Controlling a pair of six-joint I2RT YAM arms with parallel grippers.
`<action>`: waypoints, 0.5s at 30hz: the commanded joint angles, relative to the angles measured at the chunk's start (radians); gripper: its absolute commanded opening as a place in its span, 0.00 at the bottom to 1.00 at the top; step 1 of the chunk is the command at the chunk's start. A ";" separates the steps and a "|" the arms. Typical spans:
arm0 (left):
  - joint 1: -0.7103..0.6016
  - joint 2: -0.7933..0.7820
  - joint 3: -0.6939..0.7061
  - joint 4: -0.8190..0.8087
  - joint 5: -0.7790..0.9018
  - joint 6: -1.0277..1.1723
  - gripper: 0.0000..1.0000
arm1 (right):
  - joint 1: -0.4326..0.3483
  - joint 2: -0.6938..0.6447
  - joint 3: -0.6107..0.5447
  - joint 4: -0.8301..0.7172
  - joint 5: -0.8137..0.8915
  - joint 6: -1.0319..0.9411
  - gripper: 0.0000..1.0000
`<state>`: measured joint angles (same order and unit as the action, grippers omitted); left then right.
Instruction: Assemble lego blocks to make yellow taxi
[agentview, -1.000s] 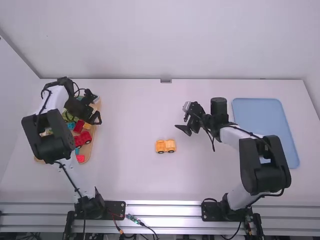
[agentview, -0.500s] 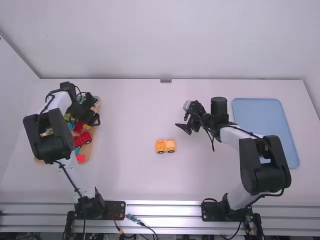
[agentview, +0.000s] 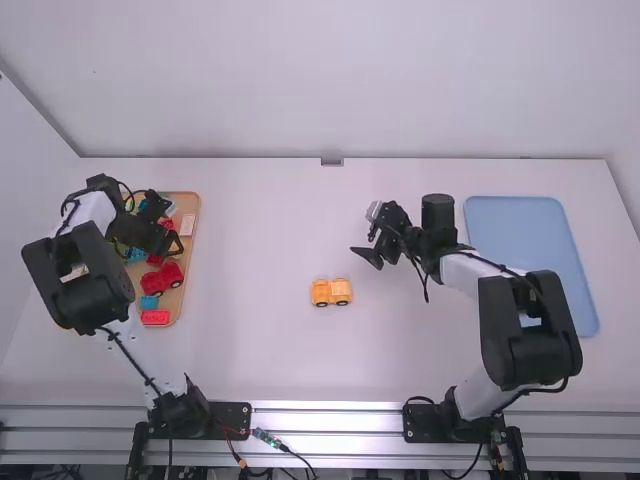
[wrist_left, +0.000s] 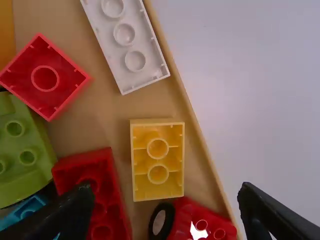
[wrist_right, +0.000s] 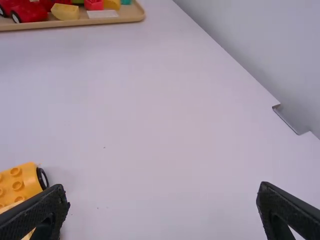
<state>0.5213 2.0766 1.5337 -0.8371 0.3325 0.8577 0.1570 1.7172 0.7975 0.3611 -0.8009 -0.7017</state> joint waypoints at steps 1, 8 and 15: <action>-0.016 -0.010 -0.035 -0.006 0.042 0.047 0.76 | -0.001 -0.016 0.021 0.001 -0.005 0.006 0.99; -0.022 -0.010 -0.068 0.023 0.045 0.075 0.68 | -0.001 -0.016 0.021 0.001 -0.005 0.010 0.99; -0.015 -0.010 -0.068 0.019 0.028 0.074 0.62 | -0.001 -0.016 0.021 0.001 -0.002 0.010 0.99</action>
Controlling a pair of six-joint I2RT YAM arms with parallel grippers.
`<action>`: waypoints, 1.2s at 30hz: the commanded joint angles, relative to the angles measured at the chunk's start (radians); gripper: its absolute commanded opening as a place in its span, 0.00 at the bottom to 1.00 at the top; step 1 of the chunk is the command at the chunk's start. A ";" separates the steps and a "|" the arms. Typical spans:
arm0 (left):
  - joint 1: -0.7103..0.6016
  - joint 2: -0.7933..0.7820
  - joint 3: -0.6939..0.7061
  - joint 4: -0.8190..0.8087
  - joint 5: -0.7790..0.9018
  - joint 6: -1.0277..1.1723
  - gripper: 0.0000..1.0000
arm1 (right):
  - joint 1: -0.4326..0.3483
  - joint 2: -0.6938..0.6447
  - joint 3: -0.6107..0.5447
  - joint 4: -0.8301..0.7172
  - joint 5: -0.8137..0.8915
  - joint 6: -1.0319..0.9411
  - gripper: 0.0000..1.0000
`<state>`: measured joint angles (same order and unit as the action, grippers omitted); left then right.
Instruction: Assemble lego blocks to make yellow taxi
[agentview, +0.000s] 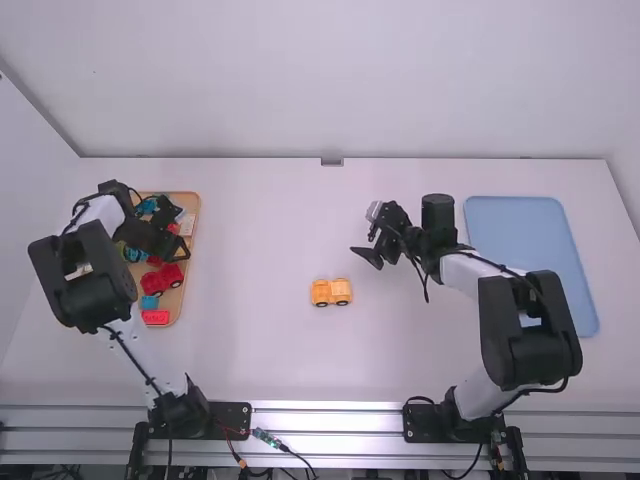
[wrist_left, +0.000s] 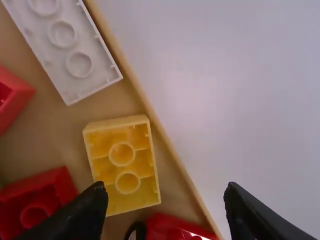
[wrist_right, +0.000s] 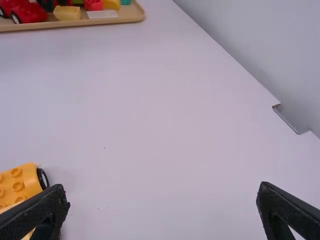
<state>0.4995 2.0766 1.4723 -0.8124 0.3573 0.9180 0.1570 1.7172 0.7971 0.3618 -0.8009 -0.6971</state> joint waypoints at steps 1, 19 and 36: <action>0.005 -0.010 -0.007 -0.005 -0.007 0.010 0.61 | -0.001 -0.016 0.022 0.000 -0.003 0.006 0.99; 0.005 -0.010 0.023 -0.002 -0.006 -0.009 0.62 | -0.001 -0.016 0.022 -0.002 -0.002 0.005 0.99; 0.004 -0.009 0.041 -0.002 -0.003 0.084 0.70 | 0.001 -0.016 0.022 -0.003 -0.005 0.005 0.99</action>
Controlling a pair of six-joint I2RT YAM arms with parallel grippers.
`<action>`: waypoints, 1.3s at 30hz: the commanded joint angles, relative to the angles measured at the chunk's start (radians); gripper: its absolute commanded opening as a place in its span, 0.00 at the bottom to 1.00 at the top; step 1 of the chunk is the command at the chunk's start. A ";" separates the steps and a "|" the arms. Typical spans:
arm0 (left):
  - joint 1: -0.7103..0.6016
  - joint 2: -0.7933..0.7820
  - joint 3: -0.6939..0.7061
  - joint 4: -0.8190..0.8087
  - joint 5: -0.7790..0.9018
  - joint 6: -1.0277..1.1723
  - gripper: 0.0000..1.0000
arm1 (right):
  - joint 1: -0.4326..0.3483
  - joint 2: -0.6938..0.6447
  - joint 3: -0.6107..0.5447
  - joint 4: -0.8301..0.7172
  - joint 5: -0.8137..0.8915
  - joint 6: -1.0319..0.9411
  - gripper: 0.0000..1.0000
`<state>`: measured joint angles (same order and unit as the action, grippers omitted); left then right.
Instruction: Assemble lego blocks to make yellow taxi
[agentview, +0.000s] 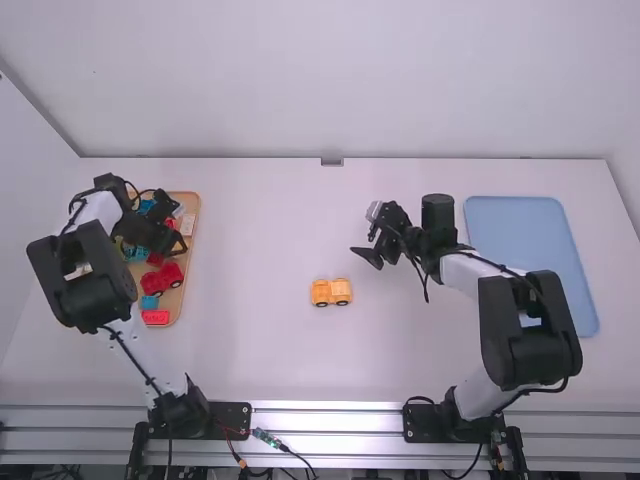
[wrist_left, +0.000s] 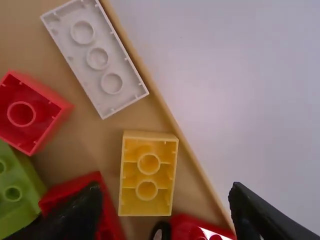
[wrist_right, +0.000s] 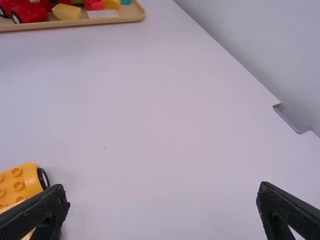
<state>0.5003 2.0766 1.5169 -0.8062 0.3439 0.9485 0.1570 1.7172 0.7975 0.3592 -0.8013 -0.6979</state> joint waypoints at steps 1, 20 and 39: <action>0.003 -0.009 -0.006 -0.006 0.011 0.058 0.70 | 0.001 -0.016 0.021 0.000 -0.005 0.006 0.99; 0.005 -0.009 -0.140 0.154 0.002 0.063 0.63 | 0.001 -0.016 0.021 0.000 -0.005 0.013 0.99; 0.010 -0.009 -0.148 0.182 -0.045 0.029 0.48 | 0.001 -0.016 0.021 0.000 -0.005 0.013 0.99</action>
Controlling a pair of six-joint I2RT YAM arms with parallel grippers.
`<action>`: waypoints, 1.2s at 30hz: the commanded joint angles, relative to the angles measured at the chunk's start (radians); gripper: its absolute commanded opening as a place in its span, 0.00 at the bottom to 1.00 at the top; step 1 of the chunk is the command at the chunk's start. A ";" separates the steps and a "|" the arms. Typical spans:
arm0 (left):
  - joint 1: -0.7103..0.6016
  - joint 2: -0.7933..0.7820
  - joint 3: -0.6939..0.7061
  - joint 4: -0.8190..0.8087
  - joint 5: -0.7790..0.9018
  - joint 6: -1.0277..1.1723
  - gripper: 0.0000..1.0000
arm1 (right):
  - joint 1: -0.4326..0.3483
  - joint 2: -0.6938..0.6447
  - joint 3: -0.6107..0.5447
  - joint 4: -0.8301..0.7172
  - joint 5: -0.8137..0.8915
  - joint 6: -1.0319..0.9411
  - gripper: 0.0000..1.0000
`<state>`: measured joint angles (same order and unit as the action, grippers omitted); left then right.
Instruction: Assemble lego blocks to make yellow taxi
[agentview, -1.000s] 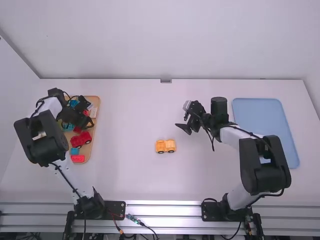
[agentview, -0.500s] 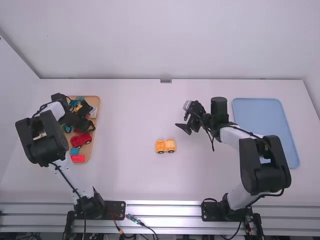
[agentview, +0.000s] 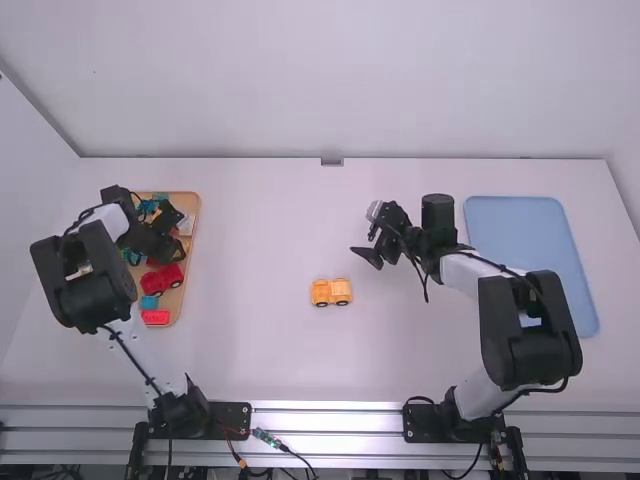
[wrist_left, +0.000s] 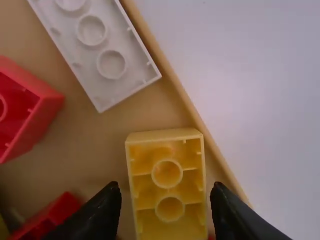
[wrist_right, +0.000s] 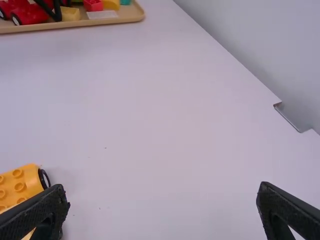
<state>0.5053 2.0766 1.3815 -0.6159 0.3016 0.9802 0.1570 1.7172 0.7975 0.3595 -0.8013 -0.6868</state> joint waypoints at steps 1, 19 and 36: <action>0.005 -0.009 -0.012 -0.007 -0.003 -0.004 0.45 | 0.001 -0.016 0.021 0.000 -0.005 0.003 0.99; 0.006 -0.009 -0.012 -0.007 0.001 -0.005 0.14 | 0.001 -0.016 0.021 0.000 -0.006 0.003 0.99; -0.010 -0.010 0.368 -0.460 0.308 -0.145 0.08 | 0.001 -0.016 0.021 0.109 -0.037 0.060 0.99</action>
<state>0.5034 2.0766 1.7008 -1.0306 0.4675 0.8391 0.1570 1.7172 0.7975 0.4561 -0.8093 -0.6525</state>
